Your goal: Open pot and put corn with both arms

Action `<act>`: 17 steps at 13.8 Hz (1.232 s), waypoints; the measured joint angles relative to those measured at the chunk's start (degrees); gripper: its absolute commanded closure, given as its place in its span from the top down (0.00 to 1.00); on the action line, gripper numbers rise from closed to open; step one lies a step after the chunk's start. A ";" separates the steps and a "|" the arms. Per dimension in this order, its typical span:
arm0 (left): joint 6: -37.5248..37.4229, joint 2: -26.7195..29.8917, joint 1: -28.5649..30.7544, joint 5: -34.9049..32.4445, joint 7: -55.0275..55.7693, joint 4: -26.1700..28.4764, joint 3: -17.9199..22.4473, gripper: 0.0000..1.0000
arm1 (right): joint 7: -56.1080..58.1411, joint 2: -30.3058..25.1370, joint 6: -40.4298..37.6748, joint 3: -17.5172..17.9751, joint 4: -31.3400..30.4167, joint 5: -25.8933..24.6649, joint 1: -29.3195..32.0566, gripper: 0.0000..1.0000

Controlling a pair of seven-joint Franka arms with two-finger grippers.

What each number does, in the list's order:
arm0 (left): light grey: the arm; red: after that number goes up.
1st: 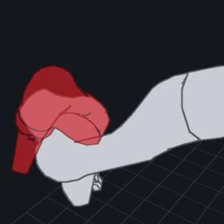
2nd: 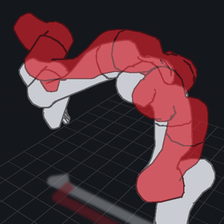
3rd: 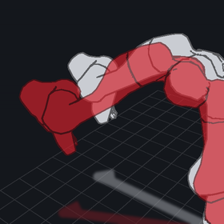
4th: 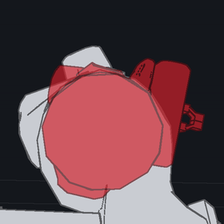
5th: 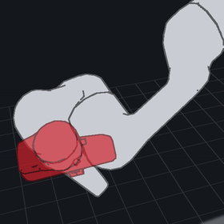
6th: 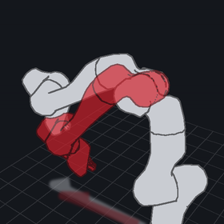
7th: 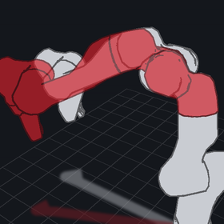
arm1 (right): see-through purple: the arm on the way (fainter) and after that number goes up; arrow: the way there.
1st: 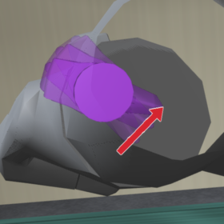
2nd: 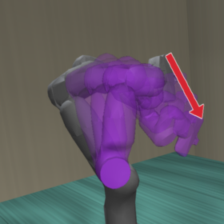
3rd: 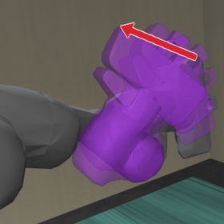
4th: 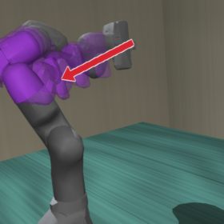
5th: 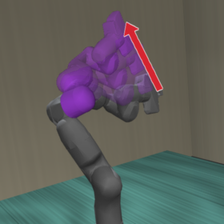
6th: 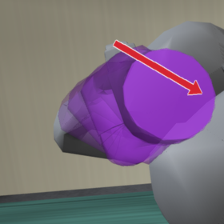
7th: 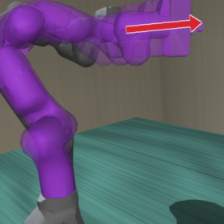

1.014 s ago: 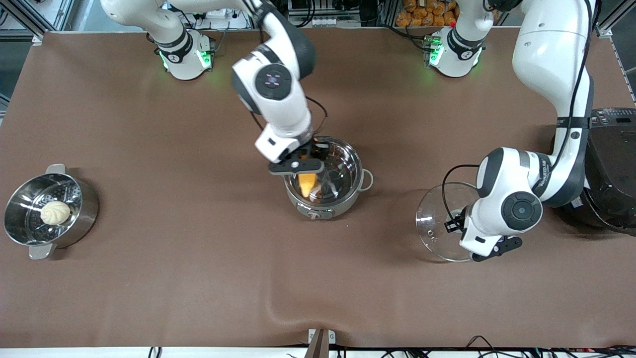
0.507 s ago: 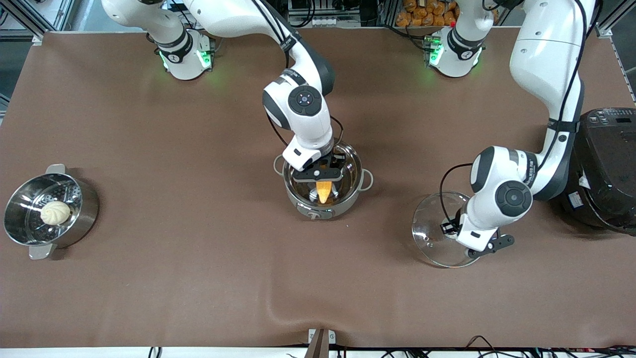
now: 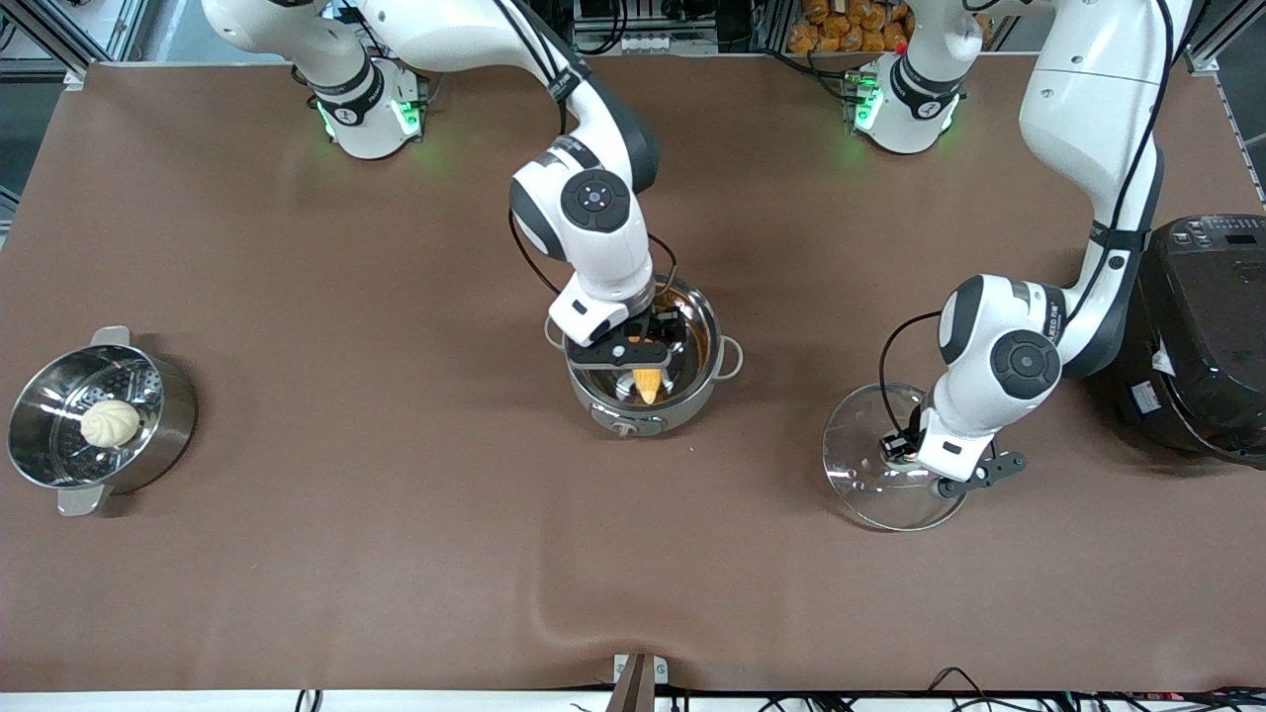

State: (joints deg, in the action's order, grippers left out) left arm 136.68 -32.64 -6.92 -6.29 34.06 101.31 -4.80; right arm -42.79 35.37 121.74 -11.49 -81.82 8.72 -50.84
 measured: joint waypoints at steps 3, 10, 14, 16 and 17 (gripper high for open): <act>0.18 -0.32 -0.02 0.00 0.00 0.35 -0.08 1.00 | -0.36 -5.86 -8.00 -0.83 0.54 -0.03 9.33 1.00; -4.22 3.19 0.02 0.00 0.00 -0.54 -0.19 1.00 | 23.66 -18.43 -18.42 -1.33 -0.80 -5.36 26.04 1.00; -15.10 14.43 0.88 0.00 -3.64 -1.63 -0.07 1.00 | 38.30 -25.00 -30.41 -1.48 -0.68 -6.80 34.97 1.00; -21.72 20.80 1.40 0.00 -7.96 -1.73 0.04 1.00 | 42.13 -27.57 -35.17 -1.48 -0.41 -6.81 37.74 1.00; -24.91 23.87 1.51 0.00 -9.82 -1.77 0.12 1.00 | 42.62 -29.10 -36.77 -1.48 -0.35 -6.82 38.34 1.00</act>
State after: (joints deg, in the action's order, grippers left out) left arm 111.77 -8.77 -5.41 -6.29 24.24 99.54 -4.68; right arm -0.17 6.26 84.98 -12.97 -82.16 1.90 -12.49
